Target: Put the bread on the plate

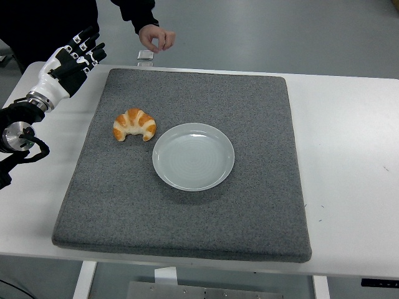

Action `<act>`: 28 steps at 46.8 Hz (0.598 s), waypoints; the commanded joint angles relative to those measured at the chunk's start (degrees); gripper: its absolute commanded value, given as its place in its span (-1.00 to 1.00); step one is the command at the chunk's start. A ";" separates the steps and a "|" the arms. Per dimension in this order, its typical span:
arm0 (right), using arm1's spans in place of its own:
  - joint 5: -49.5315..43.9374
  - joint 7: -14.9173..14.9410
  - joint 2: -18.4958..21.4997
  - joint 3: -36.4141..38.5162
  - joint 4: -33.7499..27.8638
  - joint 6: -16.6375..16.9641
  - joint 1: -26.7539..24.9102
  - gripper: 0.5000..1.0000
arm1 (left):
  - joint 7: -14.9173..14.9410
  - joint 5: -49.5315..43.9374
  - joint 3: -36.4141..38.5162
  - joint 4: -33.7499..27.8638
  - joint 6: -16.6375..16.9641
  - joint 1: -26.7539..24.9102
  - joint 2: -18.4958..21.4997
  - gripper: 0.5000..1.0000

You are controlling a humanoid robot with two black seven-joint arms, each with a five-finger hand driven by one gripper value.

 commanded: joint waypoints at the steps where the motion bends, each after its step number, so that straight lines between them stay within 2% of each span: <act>1: 0.00 0.00 0.00 0.00 -0.01 0.00 0.00 0.72 | 0.00 0.09 0.08 0.00 0.00 0.02 -0.06 0.97; 28: 0.00 0.00 0.00 0.00 -0.01 0.00 0.00 0.72 | -0.52 0.00 0.00 0.44 0.09 -0.15 -0.24 0.97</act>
